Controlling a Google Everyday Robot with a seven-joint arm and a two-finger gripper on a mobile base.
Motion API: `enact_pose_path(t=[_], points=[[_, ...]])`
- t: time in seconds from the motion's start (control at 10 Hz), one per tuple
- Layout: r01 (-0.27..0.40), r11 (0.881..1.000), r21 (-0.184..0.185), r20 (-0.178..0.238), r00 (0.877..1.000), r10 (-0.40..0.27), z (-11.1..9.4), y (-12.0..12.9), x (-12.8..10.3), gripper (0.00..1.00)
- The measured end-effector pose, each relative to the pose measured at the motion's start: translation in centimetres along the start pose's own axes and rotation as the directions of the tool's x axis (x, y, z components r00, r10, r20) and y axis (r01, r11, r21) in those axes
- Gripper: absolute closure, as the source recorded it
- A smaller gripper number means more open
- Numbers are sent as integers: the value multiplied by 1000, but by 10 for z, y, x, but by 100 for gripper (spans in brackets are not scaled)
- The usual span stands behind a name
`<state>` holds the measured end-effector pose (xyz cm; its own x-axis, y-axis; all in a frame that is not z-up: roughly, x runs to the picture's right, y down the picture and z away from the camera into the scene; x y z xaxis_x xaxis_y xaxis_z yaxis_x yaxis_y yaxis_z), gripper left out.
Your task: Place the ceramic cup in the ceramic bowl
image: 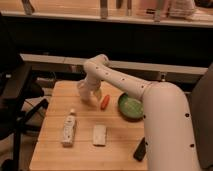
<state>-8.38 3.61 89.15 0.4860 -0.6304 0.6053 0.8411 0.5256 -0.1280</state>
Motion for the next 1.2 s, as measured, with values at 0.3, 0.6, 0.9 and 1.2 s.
enact_pose_path(t=[0.3, 0.6, 0.9, 1.2], points=[[3, 1000, -4, 2, 1000, -3, 1, 1, -1, 20], [3, 1000, -7, 3, 1000, -3, 3, 1, -1, 20], [6, 1000, -11, 3, 1000, -6, 4, 2, -2, 20], [9, 1000, -14, 3, 1000, -9, 5, 3, -3, 20]])
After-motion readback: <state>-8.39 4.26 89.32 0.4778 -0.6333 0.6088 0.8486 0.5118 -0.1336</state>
